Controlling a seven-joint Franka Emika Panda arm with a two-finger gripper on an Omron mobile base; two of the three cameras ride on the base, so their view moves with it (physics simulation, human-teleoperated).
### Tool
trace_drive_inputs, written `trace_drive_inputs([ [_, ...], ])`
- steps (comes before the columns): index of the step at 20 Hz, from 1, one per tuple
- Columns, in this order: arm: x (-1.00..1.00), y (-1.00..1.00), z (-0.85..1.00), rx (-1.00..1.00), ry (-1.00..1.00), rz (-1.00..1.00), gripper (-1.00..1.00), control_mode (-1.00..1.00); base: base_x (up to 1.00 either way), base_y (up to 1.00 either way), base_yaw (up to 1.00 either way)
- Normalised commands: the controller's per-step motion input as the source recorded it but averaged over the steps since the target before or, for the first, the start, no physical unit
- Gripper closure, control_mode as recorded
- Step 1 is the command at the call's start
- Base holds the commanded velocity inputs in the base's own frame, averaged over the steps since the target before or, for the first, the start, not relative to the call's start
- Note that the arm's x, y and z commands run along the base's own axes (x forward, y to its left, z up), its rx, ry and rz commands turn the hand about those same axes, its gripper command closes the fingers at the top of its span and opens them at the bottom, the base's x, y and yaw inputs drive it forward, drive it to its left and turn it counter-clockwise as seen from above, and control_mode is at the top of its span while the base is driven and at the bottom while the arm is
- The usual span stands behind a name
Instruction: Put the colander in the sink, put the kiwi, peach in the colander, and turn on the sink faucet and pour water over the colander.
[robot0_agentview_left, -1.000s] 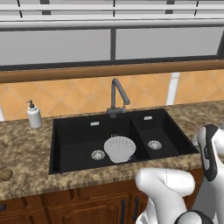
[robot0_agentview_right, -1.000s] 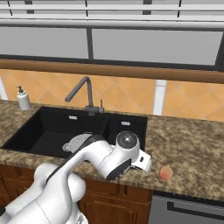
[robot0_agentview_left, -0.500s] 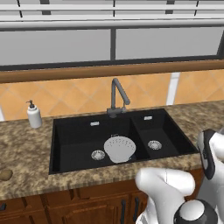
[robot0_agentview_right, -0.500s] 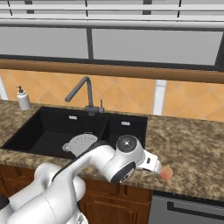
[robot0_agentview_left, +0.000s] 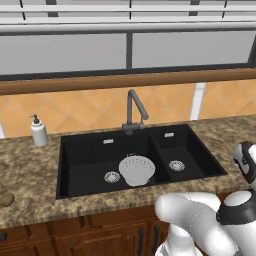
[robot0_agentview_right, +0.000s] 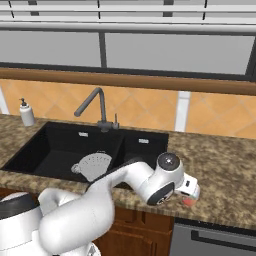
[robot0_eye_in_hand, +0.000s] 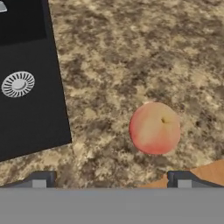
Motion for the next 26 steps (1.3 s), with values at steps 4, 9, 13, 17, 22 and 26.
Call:
trace_drive_inputs([
  [4, 0.55, -0.29, -0.24, 0.10, 0.14, 0.02, -1.00, -1.00, 0.00, 0.00, 0.00],
  [9, 0.35, -0.27, -0.31, 0.04, 0.14, 0.02, -1.00, -1.00, 0.00, 0.00, 0.00],
  [13, 0.00, -0.45, -0.10, 0.05, 0.04, 0.00, -1.00, -1.00, 0.00, 0.00, 0.00],
  [17, 0.00, -0.35, -0.09, 0.04, 0.00, 0.00, -1.00, -1.00, 0.00, 0.00, 0.00],
  [22, 0.00, -0.07, -0.28, 0.00, 0.03, 0.00, -1.00, -1.00, 0.00, 0.00, 0.00],
  [26, -0.24, 0.00, -0.04, 0.00, 0.03, 0.00, -1.00, -1.00, 0.00, 0.00, 0.00],
])
